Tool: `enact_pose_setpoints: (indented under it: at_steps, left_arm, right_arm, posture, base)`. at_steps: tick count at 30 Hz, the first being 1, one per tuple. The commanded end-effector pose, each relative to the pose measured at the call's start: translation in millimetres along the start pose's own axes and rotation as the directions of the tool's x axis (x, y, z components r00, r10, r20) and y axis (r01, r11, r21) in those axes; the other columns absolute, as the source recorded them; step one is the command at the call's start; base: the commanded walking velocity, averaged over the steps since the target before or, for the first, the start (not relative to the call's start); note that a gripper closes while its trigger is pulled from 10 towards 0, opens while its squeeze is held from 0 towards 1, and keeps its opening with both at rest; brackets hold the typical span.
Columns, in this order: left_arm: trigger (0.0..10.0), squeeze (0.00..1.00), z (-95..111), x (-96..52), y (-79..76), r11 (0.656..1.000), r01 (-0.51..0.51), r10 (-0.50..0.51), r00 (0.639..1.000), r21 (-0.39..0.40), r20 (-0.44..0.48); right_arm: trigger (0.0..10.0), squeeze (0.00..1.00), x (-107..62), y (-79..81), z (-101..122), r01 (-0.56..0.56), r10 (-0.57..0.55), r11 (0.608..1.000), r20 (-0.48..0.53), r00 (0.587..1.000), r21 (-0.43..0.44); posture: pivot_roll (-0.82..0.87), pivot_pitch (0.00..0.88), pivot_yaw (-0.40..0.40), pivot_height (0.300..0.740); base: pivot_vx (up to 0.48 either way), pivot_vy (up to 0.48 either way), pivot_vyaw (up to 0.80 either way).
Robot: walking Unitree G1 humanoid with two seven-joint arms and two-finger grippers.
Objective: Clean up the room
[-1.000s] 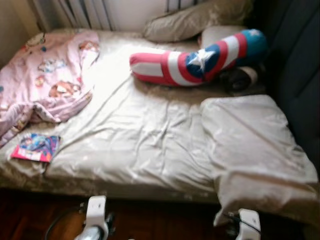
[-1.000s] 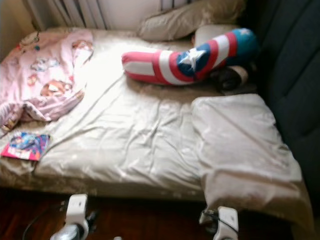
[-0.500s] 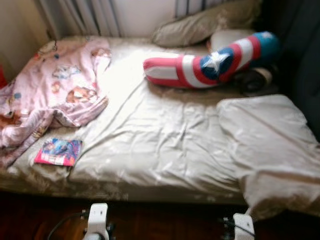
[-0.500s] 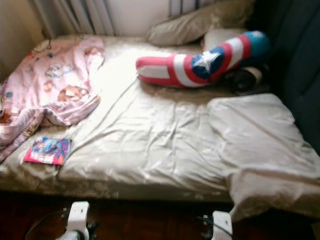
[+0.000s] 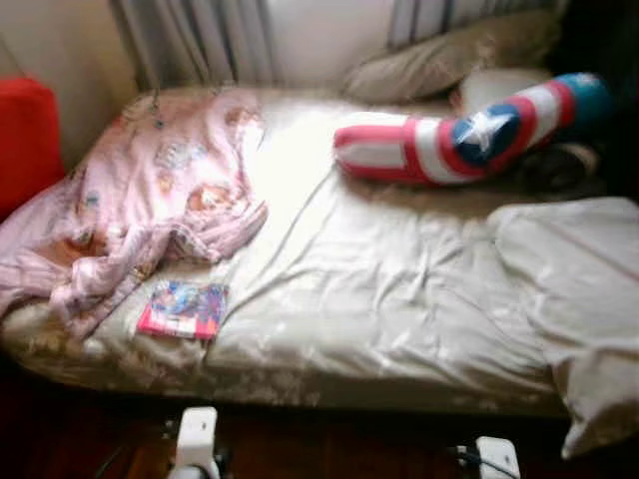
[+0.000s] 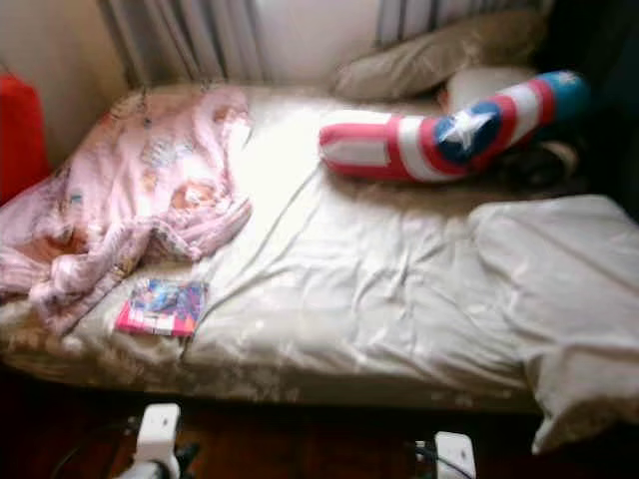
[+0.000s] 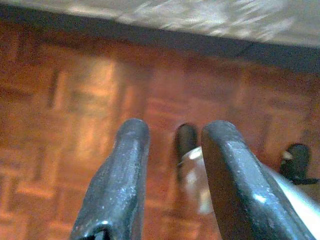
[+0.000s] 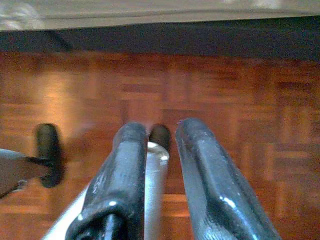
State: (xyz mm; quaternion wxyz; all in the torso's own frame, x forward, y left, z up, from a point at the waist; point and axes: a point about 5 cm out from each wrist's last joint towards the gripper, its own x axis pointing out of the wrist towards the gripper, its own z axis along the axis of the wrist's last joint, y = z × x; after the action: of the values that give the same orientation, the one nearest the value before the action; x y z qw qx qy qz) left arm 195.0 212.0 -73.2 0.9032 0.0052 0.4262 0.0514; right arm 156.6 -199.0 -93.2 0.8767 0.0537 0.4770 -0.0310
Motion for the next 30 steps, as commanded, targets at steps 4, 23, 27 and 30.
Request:
enact_pose_setpoints:
  at_steps: [4, 23, 27, 30]
  left_arm:
    - [10.0, 0.0, -0.9, 0.2, -2.9, 1.0, -0.003, 0.002, 1.0, -0.021, -0.005]
    - [10.0, 0.0, -5.0, -0.7, -1.5, 0.999, -0.013, 0.012, 1.0, -0.039, -0.016]
    - [10.0, 0.0, -4.9, -0.6, -1.8, 0.999, -0.012, 0.012, 1.0, -0.04, -0.017]
    - [10.0, 0.0, -4.9, -0.6, -1.8, 0.999, -0.013, 0.012, 1.0, -0.04, -0.017]
  right_arm:
    - [10.0, 0.0, -2.3, -9.0, -4.5, 0.02, -0.02, 1.0, -0.018, 1.0, -0.003]
    - [10.0, 0.0, 6.4, 40.9, 4.3, -0.032, 0.032, 0.999, -0.01, 0.999, -0.01]
    - [10.0, 0.0, 5.3, 31.0, 3.2, -0.023, 0.023, 1.0, -0.01, 1.0, -0.008]
    - [10.0, 0.0, 5.0, 28.8, 3.0, -0.02, 0.02, 1.0, -0.01, 1.0, -0.006]
  posture:
    - [0.06, 0.119, -0.006, 0.74]
    - [0.07, 0.141, -0.01, 0.74]
    - [0.07, 0.147, -0.009, 0.74]
    - [0.07, 0.149, -0.009, 0.74]
  base:
    - [0.0, 0.48, 0.0]
    - [0.0, 0.48, 0.0]
    - [0.0, 0.48, 0.0]
    - [0.0, 0.48, 0.0]
